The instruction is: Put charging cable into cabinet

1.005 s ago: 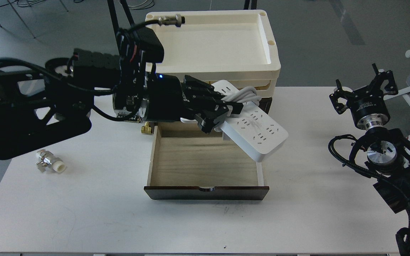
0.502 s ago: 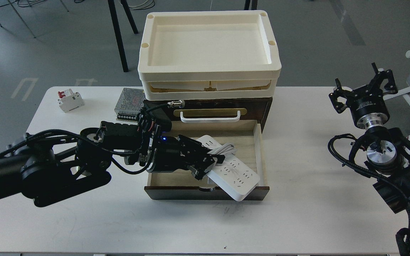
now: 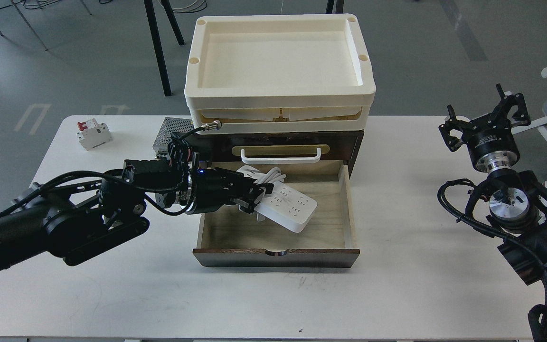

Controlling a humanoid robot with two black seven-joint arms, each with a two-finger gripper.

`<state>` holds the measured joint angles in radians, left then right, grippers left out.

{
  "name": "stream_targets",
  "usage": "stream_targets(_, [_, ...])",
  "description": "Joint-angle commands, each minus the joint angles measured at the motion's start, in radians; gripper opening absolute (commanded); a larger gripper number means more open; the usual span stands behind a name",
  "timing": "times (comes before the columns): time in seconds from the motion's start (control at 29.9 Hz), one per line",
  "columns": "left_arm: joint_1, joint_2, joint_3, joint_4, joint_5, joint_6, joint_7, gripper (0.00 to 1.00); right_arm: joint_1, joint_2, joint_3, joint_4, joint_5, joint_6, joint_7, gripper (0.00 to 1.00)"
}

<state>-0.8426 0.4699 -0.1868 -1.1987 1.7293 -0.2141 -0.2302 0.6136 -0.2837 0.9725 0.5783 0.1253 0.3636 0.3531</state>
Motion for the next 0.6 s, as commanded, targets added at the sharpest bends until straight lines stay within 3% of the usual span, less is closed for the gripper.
stream_targets(0.0, [0.013, 0.000, 0.004, 0.014, 0.003, 0.001, 0.003, 0.15, 0.000, 0.000, 0.000, 0.000, 0.000, 0.000, 0.000, 1.00])
stream_targets(0.17, [0.030, -0.020, 0.001, 0.027, 0.003, 0.002, 0.009, 0.28, 0.000, 0.000, 0.000, 0.000, -0.001, 0.000, 0.000, 1.00])
stream_targets(0.27, [0.030, -0.028, -0.003, 0.027, 0.003, 0.002, 0.012, 0.49, -0.002, 0.000, 0.000, 0.002, -0.001, 0.000, 0.000, 1.00])
stream_targets(0.44, [0.026, -0.017, -0.014, -0.015, 0.001, 0.002, -0.004, 0.61, 0.000, 0.001, 0.000, 0.002, -0.001, 0.000, 0.000, 1.00])
stream_targets(0.5, [0.028, -0.004, -0.054, -0.062, -0.005, 0.002, -0.030, 0.62, -0.002, 0.001, 0.000, 0.002, -0.001, 0.000, 0.000, 1.00])
stream_targets(0.57, [0.040, 0.019, -0.110, -0.126, -0.022, -0.001, -0.110, 0.62, -0.002, 0.001, 0.000, 0.002, -0.001, 0.000, 0.000, 1.00])
